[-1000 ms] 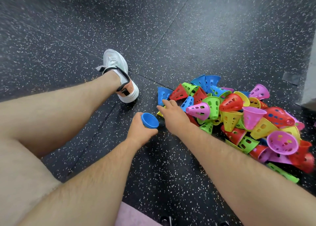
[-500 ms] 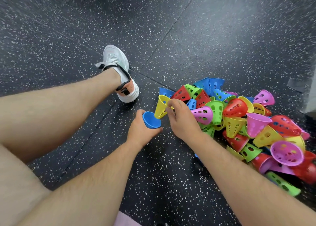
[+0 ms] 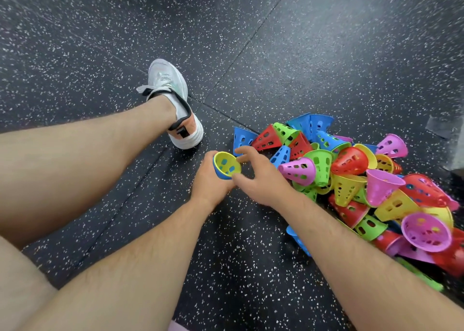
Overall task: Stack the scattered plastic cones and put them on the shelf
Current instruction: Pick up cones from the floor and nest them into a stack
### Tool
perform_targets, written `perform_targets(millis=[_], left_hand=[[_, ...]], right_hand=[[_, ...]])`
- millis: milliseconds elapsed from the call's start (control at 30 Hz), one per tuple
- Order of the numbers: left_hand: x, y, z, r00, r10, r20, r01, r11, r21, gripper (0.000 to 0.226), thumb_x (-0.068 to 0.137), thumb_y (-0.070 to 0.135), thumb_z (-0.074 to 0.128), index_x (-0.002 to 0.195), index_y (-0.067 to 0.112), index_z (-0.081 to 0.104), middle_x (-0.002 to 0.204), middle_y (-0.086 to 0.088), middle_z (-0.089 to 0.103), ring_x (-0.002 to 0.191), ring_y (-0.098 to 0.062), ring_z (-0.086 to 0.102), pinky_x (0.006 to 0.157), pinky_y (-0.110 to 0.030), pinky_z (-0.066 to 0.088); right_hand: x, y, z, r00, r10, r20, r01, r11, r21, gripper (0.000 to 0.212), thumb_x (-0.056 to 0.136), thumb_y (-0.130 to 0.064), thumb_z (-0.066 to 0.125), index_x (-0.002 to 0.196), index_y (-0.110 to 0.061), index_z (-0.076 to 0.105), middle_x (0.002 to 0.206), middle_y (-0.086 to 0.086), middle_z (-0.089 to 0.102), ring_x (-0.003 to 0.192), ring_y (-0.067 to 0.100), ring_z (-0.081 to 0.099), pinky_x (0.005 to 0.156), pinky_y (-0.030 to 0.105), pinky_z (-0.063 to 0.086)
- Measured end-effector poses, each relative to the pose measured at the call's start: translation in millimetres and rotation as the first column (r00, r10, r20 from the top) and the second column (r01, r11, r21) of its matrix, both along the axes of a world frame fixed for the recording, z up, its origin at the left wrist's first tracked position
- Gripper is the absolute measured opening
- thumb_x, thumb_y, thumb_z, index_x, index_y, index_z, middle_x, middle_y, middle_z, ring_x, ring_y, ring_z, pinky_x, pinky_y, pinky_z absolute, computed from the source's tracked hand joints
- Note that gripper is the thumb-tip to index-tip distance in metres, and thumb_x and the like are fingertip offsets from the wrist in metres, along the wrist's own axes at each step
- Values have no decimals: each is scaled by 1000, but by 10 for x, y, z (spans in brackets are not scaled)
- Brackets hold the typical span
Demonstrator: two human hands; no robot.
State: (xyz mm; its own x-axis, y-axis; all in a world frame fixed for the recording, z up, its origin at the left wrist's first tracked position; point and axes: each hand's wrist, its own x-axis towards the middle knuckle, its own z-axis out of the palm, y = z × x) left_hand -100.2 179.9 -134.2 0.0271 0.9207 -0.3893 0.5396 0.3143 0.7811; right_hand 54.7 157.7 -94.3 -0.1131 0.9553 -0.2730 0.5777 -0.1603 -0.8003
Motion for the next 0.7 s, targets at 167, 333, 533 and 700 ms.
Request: perform_targets(millis=[167,333,533,700], left_hand=[[-24,7,-63,1000,16,11,-16,1000,14,65,67,30,95,114,30,51,105,14,65,93,-6,63,72,-13,42],[-86,55,-132,999,36,22,-37,999,12,68,65,31,96,114,33,50,106,14,65,97,-8,64,80,-23,46],[-69,83,-144,999,30,27,-30,999,-15,65,67,28,96,112,31,50,103,15,65,93,-4,62,74,-14,43],[-52,61,-153,1000,19,14,-19,999,-27,65,67,28,96,113,31,49,100,18,64,88,5,59,69,-7,38]], right_hand=[[82,470,-170,939,-126,320,79,984,157,50,95,-22,55,144,-14,47,127,7,57,121,27,48,104,37,39],[122,927,-299,754,-55,655,-28,993,116,52,99,-34,54,146,-16,41,136,9,51,125,32,41,106,39,33],[111,988,-392,738,32,674,-108,992,72,31,100,-32,53,129,-22,58,123,9,60,115,33,50,91,37,37],[156,756,-238,893,-170,418,79,971,226,23,100,-33,56,111,-15,66,91,11,62,91,33,56,70,39,38]])
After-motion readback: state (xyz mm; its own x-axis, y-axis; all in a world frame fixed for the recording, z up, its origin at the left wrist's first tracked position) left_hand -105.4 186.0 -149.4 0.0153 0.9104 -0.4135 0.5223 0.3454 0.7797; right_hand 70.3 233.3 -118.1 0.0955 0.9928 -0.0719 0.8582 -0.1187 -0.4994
